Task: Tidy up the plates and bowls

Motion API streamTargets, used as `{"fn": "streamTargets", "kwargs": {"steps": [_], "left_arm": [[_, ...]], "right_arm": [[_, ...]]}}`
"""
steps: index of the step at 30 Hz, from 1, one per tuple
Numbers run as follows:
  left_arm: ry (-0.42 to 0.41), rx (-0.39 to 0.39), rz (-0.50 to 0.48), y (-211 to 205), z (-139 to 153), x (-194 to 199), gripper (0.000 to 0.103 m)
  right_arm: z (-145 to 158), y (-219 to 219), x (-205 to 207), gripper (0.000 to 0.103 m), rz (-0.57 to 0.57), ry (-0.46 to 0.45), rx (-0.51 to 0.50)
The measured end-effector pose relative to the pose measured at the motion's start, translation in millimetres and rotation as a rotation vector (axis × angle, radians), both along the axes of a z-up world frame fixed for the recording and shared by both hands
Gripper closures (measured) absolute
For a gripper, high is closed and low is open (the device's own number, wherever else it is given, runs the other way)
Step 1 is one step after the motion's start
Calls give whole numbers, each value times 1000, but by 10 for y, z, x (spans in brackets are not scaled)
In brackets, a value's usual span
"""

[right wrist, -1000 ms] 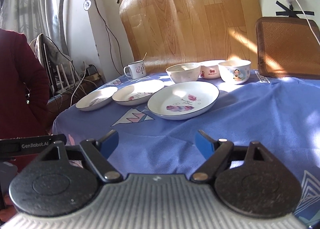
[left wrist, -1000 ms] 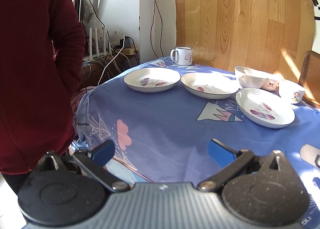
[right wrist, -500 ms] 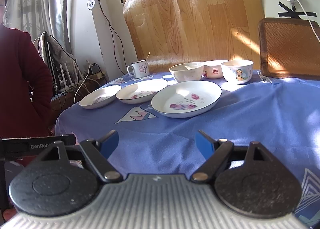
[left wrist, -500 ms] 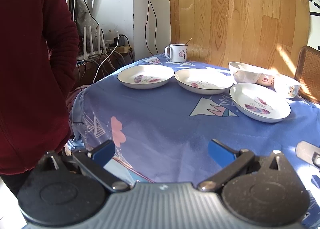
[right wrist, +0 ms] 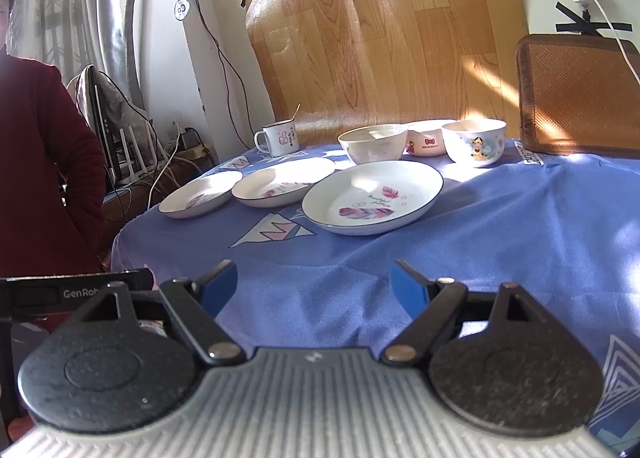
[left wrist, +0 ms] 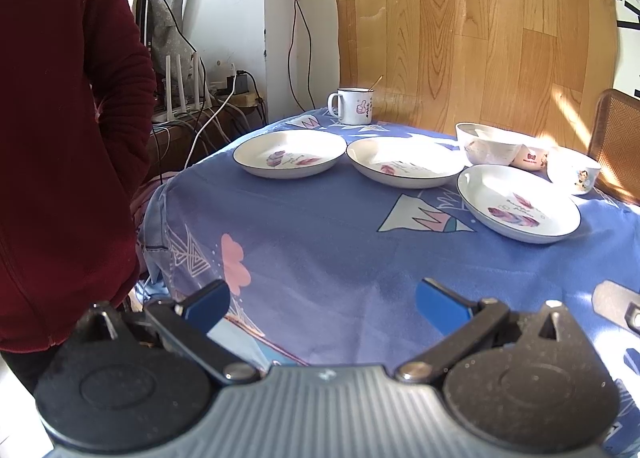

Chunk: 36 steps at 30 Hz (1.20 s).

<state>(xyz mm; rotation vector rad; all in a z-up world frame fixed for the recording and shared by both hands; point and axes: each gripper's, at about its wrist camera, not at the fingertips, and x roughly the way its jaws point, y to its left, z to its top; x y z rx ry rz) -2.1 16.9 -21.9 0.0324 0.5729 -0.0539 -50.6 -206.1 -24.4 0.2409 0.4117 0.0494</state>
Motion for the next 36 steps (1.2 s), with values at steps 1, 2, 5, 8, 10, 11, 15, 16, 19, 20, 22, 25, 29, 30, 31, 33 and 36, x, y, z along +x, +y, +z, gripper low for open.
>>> {"fn": "streamTargets", "kwargs": {"steps": [1,2,5,8,10,11,15,16,19,20,22,25,29,30,31,33,36], "left_arm": [[0,1,0,-16,3,-1,0],[0,0,-2,-2,1,-1,0],[-3,2,-8,0,2,-8,0],[-6,4,-15,6,5,-15,0],[-5,5,-19,11,5,-17,0],[-5,5,-20,15,3,-17,0],[-9,10,-21,10,10,-23,0],[-10,11,-22,14,18,-21,0],[-21,19,-24,15,40,-32,0],[-24,22,-25,10,43,-37,0],[-26,24,-26,1,37,-48,0],[-25,26,-30,-18,20,-54,0],[-28,31,-36,-40,18,-55,0],[-28,32,-39,-41,20,-53,0],[-29,33,-42,-53,19,-55,0],[-28,33,-44,-51,24,-48,0],[-29,30,-51,-59,35,-8,0]], "right_arm": [[1,-1,0,18,-1,0,0],[2,-2,-1,18,-1,-2,0],[3,-7,-22,18,-6,-8,-1],[3,-1,-32,18,-7,-10,-1],[5,-5,-34,18,-7,-10,-1],[5,-4,-35,18,-7,-11,-1],[21,0,-50,18,-9,-16,-6],[28,4,-56,18,-9,-17,-6],[60,17,-71,18,-10,-21,-12],[69,18,-73,18,-10,-21,-13],[83,22,-73,18,-14,-19,-23],[99,45,-65,18,-17,-16,-43],[89,87,-55,18,-9,-13,-62],[84,87,-51,18,-7,-11,-62],[81,83,-46,18,-7,-10,-61],[79,80,-39,18,-6,-8,-62],[91,44,-5,18,-5,-1,-60]]}}
